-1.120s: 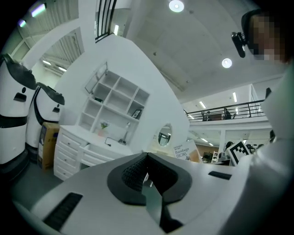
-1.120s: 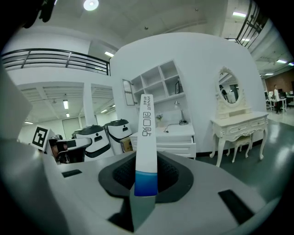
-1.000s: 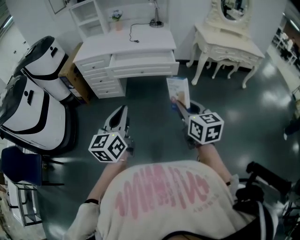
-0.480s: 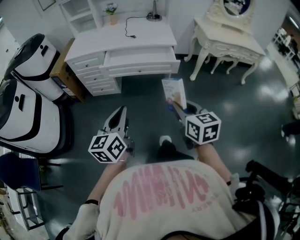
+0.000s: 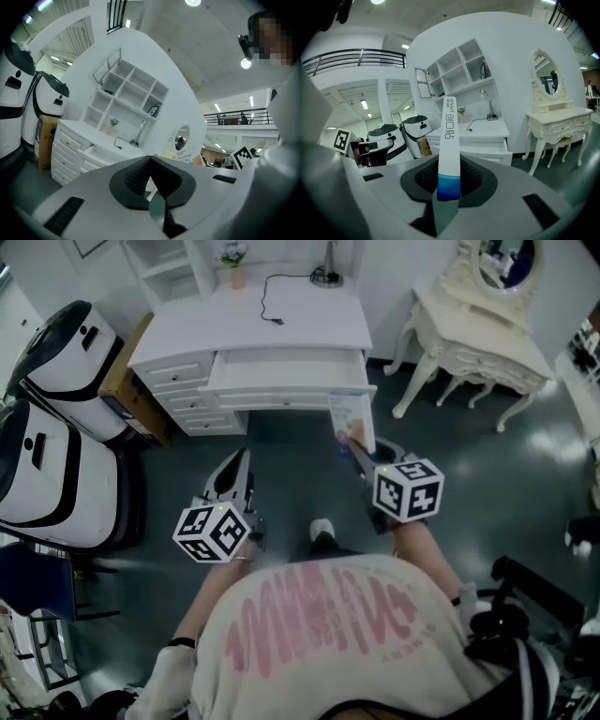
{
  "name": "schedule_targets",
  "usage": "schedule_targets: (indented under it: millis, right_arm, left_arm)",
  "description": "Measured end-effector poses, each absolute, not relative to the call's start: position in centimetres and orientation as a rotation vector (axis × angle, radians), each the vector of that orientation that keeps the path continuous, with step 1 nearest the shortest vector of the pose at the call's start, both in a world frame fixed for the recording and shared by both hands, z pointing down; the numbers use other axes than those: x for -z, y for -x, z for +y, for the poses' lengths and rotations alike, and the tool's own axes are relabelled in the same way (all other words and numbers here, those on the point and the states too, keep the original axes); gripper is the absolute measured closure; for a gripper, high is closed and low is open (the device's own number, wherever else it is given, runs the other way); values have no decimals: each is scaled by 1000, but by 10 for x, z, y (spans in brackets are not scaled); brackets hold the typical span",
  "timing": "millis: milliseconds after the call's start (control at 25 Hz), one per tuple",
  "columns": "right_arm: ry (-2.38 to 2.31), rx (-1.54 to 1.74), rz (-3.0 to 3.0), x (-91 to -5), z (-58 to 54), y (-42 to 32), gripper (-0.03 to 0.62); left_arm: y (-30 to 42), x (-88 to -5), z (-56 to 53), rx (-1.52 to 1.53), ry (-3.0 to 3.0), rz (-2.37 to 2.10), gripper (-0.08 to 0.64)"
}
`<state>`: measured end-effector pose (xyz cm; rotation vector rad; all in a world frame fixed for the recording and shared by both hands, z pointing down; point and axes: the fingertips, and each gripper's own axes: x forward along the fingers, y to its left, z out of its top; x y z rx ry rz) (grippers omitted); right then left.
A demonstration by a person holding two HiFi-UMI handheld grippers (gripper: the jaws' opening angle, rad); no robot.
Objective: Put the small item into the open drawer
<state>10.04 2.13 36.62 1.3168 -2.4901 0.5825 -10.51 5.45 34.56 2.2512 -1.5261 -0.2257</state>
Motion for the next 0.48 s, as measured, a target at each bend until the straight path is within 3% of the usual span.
schedule_targets:
  millis: [480]
  right_arm:
    - [-1148, -597, -2539, -365, -129, -105, 502]
  left_arm:
    - [95, -330, -81, 294, -2193, -1647, 531]
